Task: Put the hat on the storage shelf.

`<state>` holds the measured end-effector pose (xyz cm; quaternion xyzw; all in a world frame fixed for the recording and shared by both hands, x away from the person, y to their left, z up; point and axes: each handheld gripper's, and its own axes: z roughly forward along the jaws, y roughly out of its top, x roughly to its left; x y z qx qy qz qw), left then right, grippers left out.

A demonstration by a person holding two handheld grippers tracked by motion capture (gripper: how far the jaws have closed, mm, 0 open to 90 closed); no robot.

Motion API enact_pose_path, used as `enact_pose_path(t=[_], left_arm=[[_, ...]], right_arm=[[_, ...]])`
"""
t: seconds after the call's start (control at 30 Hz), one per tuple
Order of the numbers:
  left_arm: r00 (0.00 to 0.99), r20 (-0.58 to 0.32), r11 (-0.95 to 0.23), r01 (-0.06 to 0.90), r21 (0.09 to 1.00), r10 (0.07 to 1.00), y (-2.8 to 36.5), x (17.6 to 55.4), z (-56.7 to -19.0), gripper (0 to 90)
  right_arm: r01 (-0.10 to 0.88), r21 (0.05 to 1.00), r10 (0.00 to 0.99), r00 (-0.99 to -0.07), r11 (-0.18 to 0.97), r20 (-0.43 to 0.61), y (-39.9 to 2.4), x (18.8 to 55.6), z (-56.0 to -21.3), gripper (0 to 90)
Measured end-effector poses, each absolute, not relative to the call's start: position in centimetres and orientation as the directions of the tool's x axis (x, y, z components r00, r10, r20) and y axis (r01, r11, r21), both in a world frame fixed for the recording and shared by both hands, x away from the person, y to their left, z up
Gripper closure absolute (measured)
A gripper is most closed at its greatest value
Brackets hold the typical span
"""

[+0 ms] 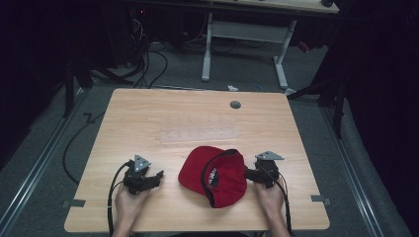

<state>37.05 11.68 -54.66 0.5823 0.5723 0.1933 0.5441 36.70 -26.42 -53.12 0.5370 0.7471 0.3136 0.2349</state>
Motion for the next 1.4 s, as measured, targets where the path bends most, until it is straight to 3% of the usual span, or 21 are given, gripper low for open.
enact_pose_path(t=[0.5, 0.73, 0.9, 1.13, 1.4], left_arm=[[0.275, -0.395, 0.240, 0.463, 0.853, 0.876, 11.6, 37.0, -54.7, 29.9], [0.279, -0.393, 0.235, 0.465, 0.854, 0.876, 11.6, 37.0, -54.7, 29.0], [0.280, -0.394, 0.235, 0.466, 0.853, 0.875, 11.6, 37.0, -54.7, 28.7], [0.280, -0.394, 0.235, 0.466, 0.853, 0.875, 11.6, 37.0, -54.7, 28.6], [0.281, -0.393, 0.234, 0.465, 0.854, 0.876, 11.6, 37.0, -54.7, 28.4]], right_arm=[[0.660, 0.717, 0.952, -0.307, 0.223, -0.014, -26.7, 36.8, -53.1, 32.5], [0.689, 0.698, 0.958, -0.288, 0.197, 0.013, -27.2, 36.7, -52.4, 43.2], [0.660, 0.730, 0.954, -0.298, 0.176, 0.039, -27.8, 36.0, -51.5, 44.3], [0.606, 0.774, 0.927, -0.369, 0.185, 0.067, -27.6, 34.9, -50.4, 42.2], [0.601, 0.775, 0.901, -0.424, 0.198, 0.098, -26.9, 35.6, -49.7, 31.8]])
